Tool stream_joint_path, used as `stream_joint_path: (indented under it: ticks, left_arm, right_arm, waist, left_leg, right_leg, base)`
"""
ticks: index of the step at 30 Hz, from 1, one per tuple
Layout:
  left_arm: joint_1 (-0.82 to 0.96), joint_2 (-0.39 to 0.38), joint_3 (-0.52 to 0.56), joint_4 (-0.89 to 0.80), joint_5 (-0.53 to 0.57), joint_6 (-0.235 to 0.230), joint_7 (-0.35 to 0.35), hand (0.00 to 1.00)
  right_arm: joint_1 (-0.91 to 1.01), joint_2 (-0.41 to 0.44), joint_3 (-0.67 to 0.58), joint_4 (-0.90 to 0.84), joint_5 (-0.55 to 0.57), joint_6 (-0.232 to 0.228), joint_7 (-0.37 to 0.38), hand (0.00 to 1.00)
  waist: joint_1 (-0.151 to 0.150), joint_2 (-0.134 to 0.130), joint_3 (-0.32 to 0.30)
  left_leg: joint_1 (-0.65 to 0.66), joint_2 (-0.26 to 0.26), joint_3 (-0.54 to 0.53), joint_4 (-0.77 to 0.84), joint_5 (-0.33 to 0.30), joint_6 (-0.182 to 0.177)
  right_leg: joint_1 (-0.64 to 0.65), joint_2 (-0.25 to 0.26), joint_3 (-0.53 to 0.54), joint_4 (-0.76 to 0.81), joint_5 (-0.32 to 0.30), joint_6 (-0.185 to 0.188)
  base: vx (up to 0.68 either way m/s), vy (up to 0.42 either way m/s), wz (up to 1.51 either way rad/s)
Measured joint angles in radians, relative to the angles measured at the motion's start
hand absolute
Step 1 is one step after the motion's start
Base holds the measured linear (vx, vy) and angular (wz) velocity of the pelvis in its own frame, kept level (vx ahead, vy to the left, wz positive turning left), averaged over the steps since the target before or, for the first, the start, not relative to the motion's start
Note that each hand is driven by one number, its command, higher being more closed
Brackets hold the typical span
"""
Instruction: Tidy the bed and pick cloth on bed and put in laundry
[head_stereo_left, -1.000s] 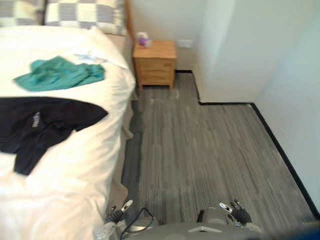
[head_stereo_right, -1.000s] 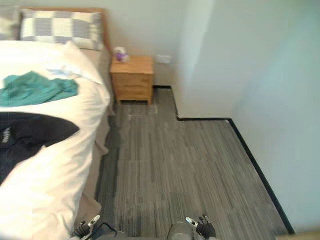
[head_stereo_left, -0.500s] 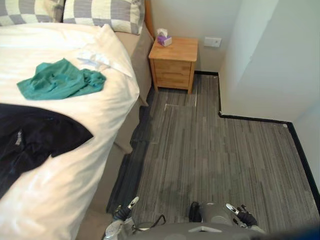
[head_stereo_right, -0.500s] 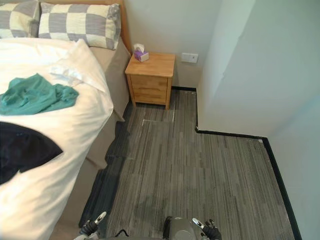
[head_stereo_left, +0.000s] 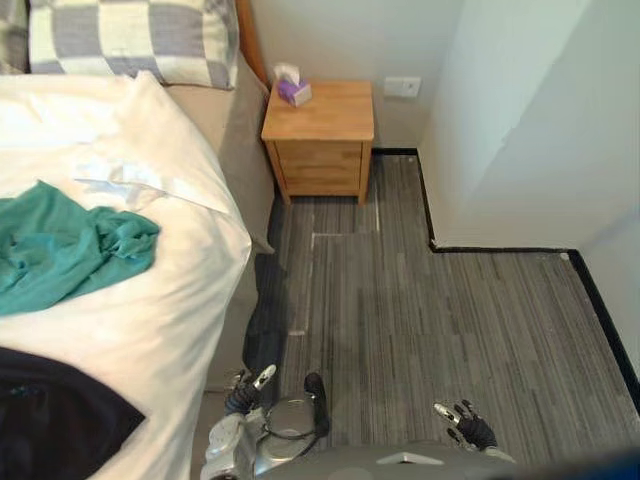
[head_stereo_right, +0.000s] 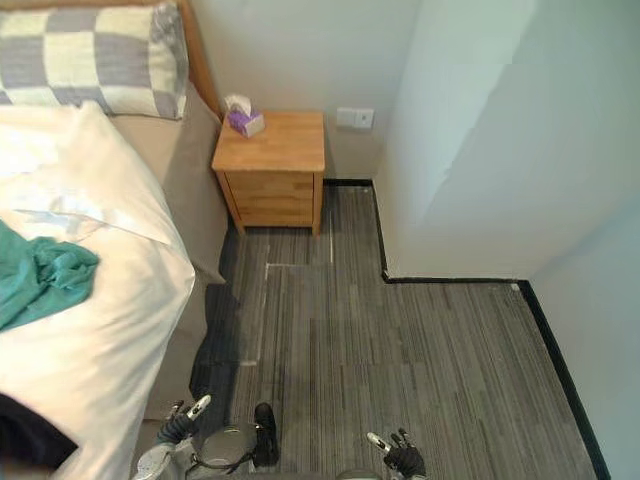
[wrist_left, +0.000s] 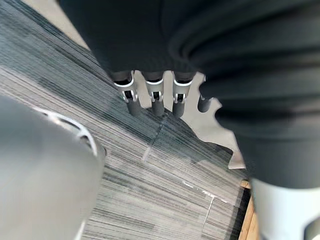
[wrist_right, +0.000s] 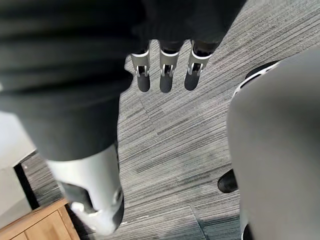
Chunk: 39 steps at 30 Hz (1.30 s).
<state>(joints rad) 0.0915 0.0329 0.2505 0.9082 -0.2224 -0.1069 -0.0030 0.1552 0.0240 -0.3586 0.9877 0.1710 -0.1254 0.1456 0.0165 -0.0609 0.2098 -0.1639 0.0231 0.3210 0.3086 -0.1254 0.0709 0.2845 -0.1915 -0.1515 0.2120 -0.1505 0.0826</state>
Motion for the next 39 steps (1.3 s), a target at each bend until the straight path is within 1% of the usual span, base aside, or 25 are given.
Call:
stream_joint_path:
  ticks: [1,3,4,5,6,9,11,15,16,17,19,21,24,25,27,28,29,31,32,33,35,36,37,38,39]
  left_arm:
    - [-0.001,0.002,-0.007,0.002,0.000,0.004,0.001,0.00]
    - [-0.003,0.019,-0.025,0.035,0.011,0.023,0.002,0.00]
    - [-0.002,0.023,-0.029,0.046,0.020,0.023,0.002,0.00]
    - [0.003,0.029,-0.055,0.063,0.030,0.023,0.004,0.00]
    - [0.006,0.029,-0.065,0.065,0.034,0.023,0.004,0.00]
    - [-0.028,0.030,-0.088,0.094,0.036,0.024,0.006,0.00]
    - [-0.042,0.022,-0.089,0.096,0.036,0.028,0.005,0.00]
    - [-0.037,0.005,-0.046,0.094,0.042,0.035,0.005,0.00]
    - [-0.034,-0.009,-0.015,0.093,0.049,0.035,0.007,0.00]
    - [-0.032,-0.034,-0.006,0.084,0.048,0.032,0.005,0.00]
    - [-0.027,-0.065,-0.003,0.056,0.047,0.018,0.000,0.00]
    - [-0.025,-0.075,0.004,0.056,0.046,0.008,-0.005,0.00]
    - [-0.007,-0.094,0.069,0.047,0.020,0.006,0.007,0.00]
    - [-0.001,-0.094,0.086,0.047,0.005,0.006,0.008,0.00]
    - [0.013,-0.089,0.127,0.034,-0.030,-0.012,0.013,0.00]
    - [0.021,-0.087,0.132,0.020,-0.037,-0.012,0.017,0.00]
    - [0.030,-0.083,0.133,0.014,-0.043,-0.012,0.033,0.00]
    - [0.031,-0.080,0.126,0.016,-0.044,-0.010,0.054,0.00]
    - [0.031,-0.081,0.103,0.016,-0.043,-0.011,0.053,0.00]
    - [0.032,-0.071,0.083,0.017,-0.043,-0.012,0.052,0.00]
    - [0.034,-0.043,0.035,0.012,-0.041,-0.014,0.054,0.00]
    - [0.037,-0.033,0.025,0.011,-0.042,-0.009,0.057,0.00]
    - [0.042,-0.031,0.023,0.013,-0.042,-0.005,0.057,0.00]
    - [0.043,-0.031,0.024,0.020,-0.044,0.000,0.059,0.00]
    - [0.048,-0.028,0.024,0.021,-0.050,0.004,0.060,0.00]
  right_arm:
    - [-0.002,0.000,-0.003,0.000,0.000,0.000,0.000,0.00]
    - [-0.004,0.000,-0.027,-0.003,0.002,0.000,-0.002,0.00]
    - [-0.004,-0.004,-0.027,-0.006,0.003,0.000,-0.001,0.00]
    - [-0.002,-0.016,-0.021,-0.010,0.003,0.000,-0.004,0.00]
    - [-0.001,-0.018,-0.018,-0.010,0.004,-0.001,-0.005,0.00]
    - [0.006,-0.026,-0.013,-0.010,0.006,-0.025,-0.002,0.00]
    - [0.013,-0.024,-0.011,-0.008,0.009,-0.037,-0.004,0.00]
    - [0.060,-0.001,-0.018,-0.009,0.066,-0.066,-0.025,0.00]
    - [0.074,0.001,-0.017,-0.012,0.071,-0.072,-0.029,0.00]
    - [0.072,-0.012,-0.020,-0.025,0.071,-0.087,-0.035,0.00]
    - [0.077,-0.016,-0.019,-0.053,0.071,-0.112,-0.038,0.00]
    - [0.079,-0.019,-0.010,-0.054,0.071,-0.120,-0.048,0.00]
    - [0.073,-0.032,0.022,-0.052,0.036,-0.116,-0.063,0.00]
    - [0.073,-0.036,0.023,-0.050,0.026,-0.114,-0.063,0.00]
    - [0.067,-0.039,0.025,-0.052,-0.003,-0.108,-0.068,0.00]
    - [0.067,-0.039,0.027,-0.052,-0.016,-0.106,-0.069,0.00]
    - [0.062,-0.042,0.027,-0.049,-0.048,-0.105,-0.069,0.00]
    - [0.039,-0.046,0.027,-0.045,-0.081,-0.105,-0.068,0.00]
    - [0.032,-0.055,0.027,-0.049,-0.089,-0.111,-0.065,0.00]
    - [0.016,-0.056,0.027,-0.040,-0.101,-0.110,-0.065,0.00]
    - [-0.013,-0.039,0.036,-0.012,-0.117,-0.128,-0.051,0.00]
    - [-0.031,-0.040,0.046,-0.011,-0.116,-0.145,-0.041,0.00]
    - [-0.041,-0.046,0.052,-0.011,-0.116,-0.146,-0.038,0.00]
    - [-0.060,-0.043,0.062,-0.013,-0.116,-0.152,-0.032,0.00]
    - [-0.071,-0.040,0.078,-0.013,-0.117,-0.152,-0.031,0.00]
  waist:
    - [-0.001,-0.001,0.000]
    - [0.001,-0.010,0.001]
    - [-0.003,-0.004,0.005]
    - [-0.018,0.005,0.004]
    - [-0.024,0.008,0.003]
    - [-0.044,0.023,0.009]
    - [-0.064,0.030,0.013]
    - [-0.077,0.031,0.014]
    - [-0.076,0.034,0.013]
    - [-0.075,0.076,0.027]
    - [-0.079,0.095,0.037]
    - [-0.077,0.098,0.034]
    - [-0.070,0.095,0.006]
    - [-0.068,0.099,-0.002]
    - [-0.064,0.101,0.000]
    - [-0.061,0.101,0.001]
    - [-0.051,0.088,0.006]
    - [-0.043,0.086,0.004]
    - [-0.049,0.106,0.000]
    - [-0.052,0.103,-0.005]
    - [-0.055,0.053,-0.024]
    - [-0.052,0.045,-0.021]
    - [-0.051,0.049,-0.020]
    - [-0.052,0.080,-0.003]
    - [-0.052,0.084,0.001]
  left_leg:
    - [0.010,-0.004,0.000,-0.005,-0.006,0.001]
    - [0.115,-0.042,-0.009,-0.080,-0.032,0.009]
    - [0.163,-0.055,-0.016,-0.114,-0.037,0.011]
    - [0.245,-0.057,-0.033,-0.159,-0.043,0.007]
    - [0.275,-0.055,-0.038,-0.179,-0.043,0.005]
    - [0.359,-0.013,-0.079,-0.226,-0.073,-0.017]
    - [0.375,0.012,-0.126,-0.228,-0.096,-0.031]
    - [0.424,0.048,-0.217,-0.217,-0.163,-0.093]
    - [0.450,0.077,-0.227,-0.206,-0.192,-0.124]
    - [0.464,0.109,-0.207,-0.194,-0.190,-0.138]
    - [0.482,0.134,-0.189,-0.190,-0.181,-0.154]
    - [0.516,0.153,-0.191,-0.206,-0.164,-0.179]
    - [0.509,0.172,-0.197,-0.154,-0.128,-0.179]
    - [0.473,0.186,-0.210,-0.071,-0.125,-0.178]
    - [0.277,0.252,-0.245,0.330,-0.115,-0.204]
    - [0.233,0.266,-0.227,0.407,-0.120,-0.206]
    - [0.175,0.282,-0.166,0.465,-0.137,-0.204]
    - [0.110,0.259,-0.033,0.368,-0.156,-0.187]
    - [0.068,0.231,0.085,0.199,-0.081,-0.123]
    - [0.065,0.225,0.169,0.167,-0.074,-0.067]
    - [0.096,0.147,0.316,0.038,-0.003,0.018]
    - [0.096,0.122,0.369,0.005,0.019,0.044]
    - [0.100,0.119,0.373,-0.014,0.022,0.049]
    - [0.119,0.128,0.340,-0.055,0.023,0.048]
    - [0.126,0.129,0.324,-0.068,0.030,0.037]
  right_leg:
    - [-0.013,-0.005,-0.001,0.038,0.002,0.003]
    - [-0.167,-0.069,0.001,0.433,0.063,0.018]
    - [-0.233,-0.093,-0.002,0.597,0.052,0.014]
    - [-0.313,-0.091,-0.019,0.735,-0.010,0.003]
    - [-0.337,-0.086,-0.033,0.749,-0.033,0.000]
    - [-0.467,-0.016,-0.107,0.583,-0.114,-0.003]
    - [-0.507,0.020,-0.116,0.385,-0.095,-0.009]
    - [-0.512,0.034,-0.055,0.026,0.087,-0.014]
    - [-0.478,0.056,-0.058,0.019,0.196,-0.063]
    - [-0.476,0.076,-0.080,0.087,0.131,-0.091]
    - [-0.490,0.073,-0.097,0.214,0.034,-0.121]
    - [-0.490,0.065,-0.123,0.310,-0.053,-0.140]
    - [-0.474,0.065,-0.148,0.357,-0.152,-0.143]
    - [-0.449,0.072,-0.161,0.332,-0.163,-0.143]
    - [-0.322,0.093,-0.232,0.214,-0.158,-0.152]
    - [-0.280,0.094,-0.257,0.185,-0.148,-0.163]
    - [-0.201,0.090,-0.300,0.127,-0.133,-0.166]
    - [-0.115,0.074,-0.354,0.072,-0.118,-0.143]
    - [-0.080,0.079,-0.404,0.059,-0.105,-0.118]
    - [-0.064,0.078,-0.432,0.057,-0.100,-0.103]
    - [-0.042,0.017,-0.510,0.058,-0.073,-0.058]
    - [-0.045,0.002,-0.541,0.100,-0.064,-0.043]
    - [-0.062,-0.009,-0.546,0.160,-0.058,-0.039]
    - [-0.086,-0.005,-0.524,0.186,-0.116,-0.015]
    - [-0.077,0.015,-0.505,0.091,-0.138,-0.004]
  base:
    - [0.47,0.228,0.27]
    - [0.33,0.141,0.14]
    - [0.35,0.108,0.21]
    - [0.34,0.090,0.23]
    - [0.34,0.048,0.22]
    - [0.22,-0.045,0.27]
    - [0.25,-0.158,0.65]
    - [0.43,-0.344,0.77]
    - [0.47,-0.363,0.60]
    - [0.54,-0.424,0.59]
    - [0.38,-0.308,0.55]
    - [0.36,-0.285,0.48]
    - [0.33,-0.264,0.23]
    - [0.31,-0.228,0.31]
    - [0.35,-0.204,0.69]
    - [0.34,-0.140,0.82]
    - [0.33,-0.102,0.78]
    - [0.31,-0.058,0.89]
    - [0.31,0.006,1.17]
    - [0.38,0.024,1.74]
    - [0.35,0.058,2.03]
    - [0.31,0.089,1.69]
    - [0.33,0.112,1.46]
    - [0.17,0.048,0.99]
    - [0.20,-0.053,0.98]
